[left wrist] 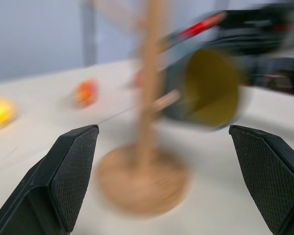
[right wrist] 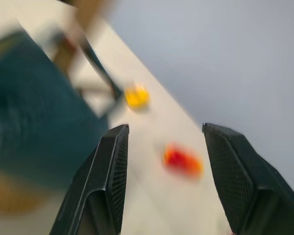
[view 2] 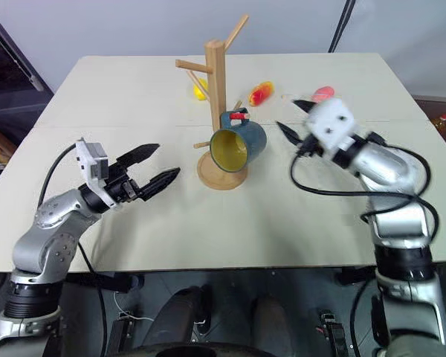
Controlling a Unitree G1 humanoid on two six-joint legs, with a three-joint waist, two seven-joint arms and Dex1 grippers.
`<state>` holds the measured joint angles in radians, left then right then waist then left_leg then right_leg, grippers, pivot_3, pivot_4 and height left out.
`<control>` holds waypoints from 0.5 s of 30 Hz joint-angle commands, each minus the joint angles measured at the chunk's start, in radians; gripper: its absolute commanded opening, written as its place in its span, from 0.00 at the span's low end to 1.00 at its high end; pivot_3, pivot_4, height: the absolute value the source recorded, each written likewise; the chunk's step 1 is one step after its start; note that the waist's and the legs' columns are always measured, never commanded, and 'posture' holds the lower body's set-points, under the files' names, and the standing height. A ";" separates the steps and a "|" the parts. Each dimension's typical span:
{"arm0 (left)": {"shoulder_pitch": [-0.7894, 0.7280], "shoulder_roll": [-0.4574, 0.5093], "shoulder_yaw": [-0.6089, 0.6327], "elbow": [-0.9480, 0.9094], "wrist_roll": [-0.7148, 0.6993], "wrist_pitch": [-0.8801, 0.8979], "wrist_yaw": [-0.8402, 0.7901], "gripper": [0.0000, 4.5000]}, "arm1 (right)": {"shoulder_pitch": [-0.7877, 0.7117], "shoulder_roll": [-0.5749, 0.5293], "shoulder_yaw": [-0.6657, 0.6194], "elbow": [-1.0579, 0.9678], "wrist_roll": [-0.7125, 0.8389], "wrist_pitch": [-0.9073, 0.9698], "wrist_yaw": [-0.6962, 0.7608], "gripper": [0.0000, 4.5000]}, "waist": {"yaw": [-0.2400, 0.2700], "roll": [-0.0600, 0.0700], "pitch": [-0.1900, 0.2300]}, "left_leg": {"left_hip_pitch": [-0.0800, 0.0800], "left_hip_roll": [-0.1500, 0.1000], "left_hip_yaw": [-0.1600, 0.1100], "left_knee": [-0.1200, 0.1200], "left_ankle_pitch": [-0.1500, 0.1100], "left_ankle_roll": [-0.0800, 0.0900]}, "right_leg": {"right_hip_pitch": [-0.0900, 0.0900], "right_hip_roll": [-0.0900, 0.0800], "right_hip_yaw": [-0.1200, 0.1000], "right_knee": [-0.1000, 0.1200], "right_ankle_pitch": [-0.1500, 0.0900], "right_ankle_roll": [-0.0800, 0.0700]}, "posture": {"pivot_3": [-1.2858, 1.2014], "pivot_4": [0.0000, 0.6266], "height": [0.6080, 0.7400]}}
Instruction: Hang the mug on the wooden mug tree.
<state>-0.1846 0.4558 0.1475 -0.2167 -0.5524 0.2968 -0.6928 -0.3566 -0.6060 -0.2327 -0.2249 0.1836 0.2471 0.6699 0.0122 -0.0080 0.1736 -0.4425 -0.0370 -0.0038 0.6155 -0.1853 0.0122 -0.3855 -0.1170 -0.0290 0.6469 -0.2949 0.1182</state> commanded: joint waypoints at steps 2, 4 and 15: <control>0.027 -0.050 0.060 0.124 0.130 -0.124 0.149 1.00 | 0.136 0.122 -0.101 -0.010 0.141 0.018 -0.063 0.54 | -0.007 0.000 0.000 | 0.001 0.000 0.000 -0.001 0.000 0.000 | -0.001 0.000 0.000 0.001 0.000 0.000 | 0.52 0.24 1.00; 0.039 -0.072 0.081 0.176 0.170 -0.165 0.205 1.00 | 0.187 0.162 -0.099 0.035 0.133 -0.032 -0.074 0.54 | -0.009 0.001 0.000 | 0.000 0.001 0.000 0.000 0.000 0.000 | -0.002 0.001 0.001 0.003 0.000 0.000 | 0.52 0.24 1.00; 0.134 -0.115 0.164 0.160 0.159 -0.168 0.315 1.00 | 0.183 0.215 -0.039 0.217 0.129 -0.170 -0.055 0.54 | -0.002 0.000 0.000 | 0.000 0.000 0.000 0.000 0.000 0.000 | -0.002 0.000 0.001 0.002 0.000 0.000 | 0.52 0.24 1.00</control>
